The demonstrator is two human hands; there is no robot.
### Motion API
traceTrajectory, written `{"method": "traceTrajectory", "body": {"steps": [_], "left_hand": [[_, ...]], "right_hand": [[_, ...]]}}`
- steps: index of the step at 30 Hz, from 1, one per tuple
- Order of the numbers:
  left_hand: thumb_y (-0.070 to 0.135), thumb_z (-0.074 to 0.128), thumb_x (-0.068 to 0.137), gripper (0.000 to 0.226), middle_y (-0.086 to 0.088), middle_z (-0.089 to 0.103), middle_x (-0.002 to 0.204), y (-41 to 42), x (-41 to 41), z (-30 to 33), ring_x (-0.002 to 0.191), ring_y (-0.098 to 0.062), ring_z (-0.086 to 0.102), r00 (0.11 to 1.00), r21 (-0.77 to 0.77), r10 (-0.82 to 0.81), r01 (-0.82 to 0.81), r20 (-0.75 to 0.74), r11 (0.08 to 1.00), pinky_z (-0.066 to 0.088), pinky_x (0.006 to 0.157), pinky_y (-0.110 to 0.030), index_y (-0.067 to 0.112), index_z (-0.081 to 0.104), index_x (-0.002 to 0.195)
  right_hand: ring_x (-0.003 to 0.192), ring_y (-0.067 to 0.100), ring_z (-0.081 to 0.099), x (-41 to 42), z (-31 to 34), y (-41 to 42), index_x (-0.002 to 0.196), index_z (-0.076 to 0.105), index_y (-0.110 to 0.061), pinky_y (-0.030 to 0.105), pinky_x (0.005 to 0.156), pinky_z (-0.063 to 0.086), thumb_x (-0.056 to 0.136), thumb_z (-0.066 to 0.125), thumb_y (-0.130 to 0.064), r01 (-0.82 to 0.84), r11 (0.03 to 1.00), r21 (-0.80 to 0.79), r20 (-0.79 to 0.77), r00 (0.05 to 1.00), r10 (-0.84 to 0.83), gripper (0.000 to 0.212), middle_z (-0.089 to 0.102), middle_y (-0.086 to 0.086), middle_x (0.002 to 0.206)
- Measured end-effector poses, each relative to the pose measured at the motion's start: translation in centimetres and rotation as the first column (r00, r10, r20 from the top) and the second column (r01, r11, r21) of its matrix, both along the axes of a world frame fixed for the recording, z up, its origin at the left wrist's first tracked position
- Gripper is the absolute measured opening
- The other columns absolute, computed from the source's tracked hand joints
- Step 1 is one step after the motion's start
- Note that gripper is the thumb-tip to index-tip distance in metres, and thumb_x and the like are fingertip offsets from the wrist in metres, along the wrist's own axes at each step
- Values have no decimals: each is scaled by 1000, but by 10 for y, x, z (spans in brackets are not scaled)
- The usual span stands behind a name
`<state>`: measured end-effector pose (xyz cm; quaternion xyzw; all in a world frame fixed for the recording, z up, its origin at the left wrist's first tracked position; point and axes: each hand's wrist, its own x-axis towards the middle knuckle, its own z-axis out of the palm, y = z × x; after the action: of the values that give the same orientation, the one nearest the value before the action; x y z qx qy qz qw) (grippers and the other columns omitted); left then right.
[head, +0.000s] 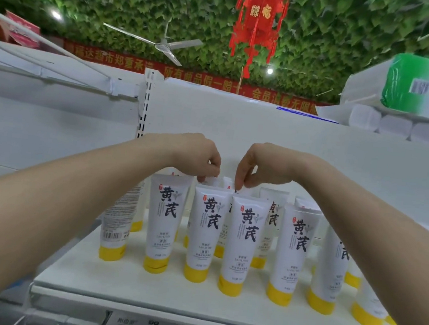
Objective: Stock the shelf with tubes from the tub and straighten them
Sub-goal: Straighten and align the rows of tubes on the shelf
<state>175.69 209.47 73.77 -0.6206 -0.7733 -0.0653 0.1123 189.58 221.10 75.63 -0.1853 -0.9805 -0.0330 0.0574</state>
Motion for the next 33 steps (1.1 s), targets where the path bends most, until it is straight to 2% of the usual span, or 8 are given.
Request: {"method": "traceTrajectory", "body": {"steps": [5,10,13,16,21,25,28,33], "left_hand": [[55,58,87,32,11,68,82,-1,-4,2,60,0,53,1000,-13,8,-9,-8,1000,39,55,-19,25,68,88],[28,70,82,4,11,70,88,-2,-15,3,69,1,57,998,-1,-53,53,18,999,40,52,-13,27,70,85],[19,70,82,11,8,71,92,0,-19,2,67,4,57,995,13,-84,84,50,996,35,43,-4,26,71,89],[13,70,81,15,6,71,93,3,-21,0,56,11,55,990,22,-117,115,84,993,35,41,-5,25,72,89],[12,71,81,17,10,69,94,4,-21,-3,61,-7,60,982,51,-150,145,116,988,56,54,-27,28,71,85],[13,69,81,16,15,70,91,-3,-26,-3,79,-7,65,976,122,-173,158,130,980,56,70,-29,28,70,87],[14,66,84,16,17,68,94,-18,-37,4,93,-1,61,980,218,-166,138,113,966,48,84,-24,29,67,92],[22,64,87,20,17,66,101,-51,-71,16,93,-6,60,993,216,-33,8,113,976,51,79,-30,34,65,103]], "right_hand": [[88,13,65,-3,1,2,83,77,-33,38,88,54,82,69,-8,11,1000,-5,0,1000,-11,27,73,-9,89],[87,9,65,-6,2,5,82,77,-33,35,89,54,83,69,-7,23,999,-22,0,1000,-23,27,73,-11,90],[87,10,66,-6,2,7,80,77,-34,36,89,54,82,70,-8,29,999,-18,1,1000,-29,28,73,-12,88],[88,12,66,-6,1,7,76,76,-37,37,88,54,81,70,-8,26,1000,-9,-5,1000,-26,29,73,-11,88],[88,10,65,-5,2,6,76,75,-37,37,88,54,81,70,-9,25,1000,-4,3,1000,-25,29,73,-11,88],[88,7,64,-6,4,1,77,75,-36,33,89,53,82,70,-12,14,1000,-7,4,1000,-14,25,73,-12,88],[90,10,64,-11,8,-6,83,76,-33,31,87,52,83,67,-12,-31,999,16,-80,996,32,23,73,-10,90],[93,10,63,-35,10,-24,92,75,-32,33,90,52,86,60,-12,-145,987,66,-197,968,155,25,71,-8,96]]}}
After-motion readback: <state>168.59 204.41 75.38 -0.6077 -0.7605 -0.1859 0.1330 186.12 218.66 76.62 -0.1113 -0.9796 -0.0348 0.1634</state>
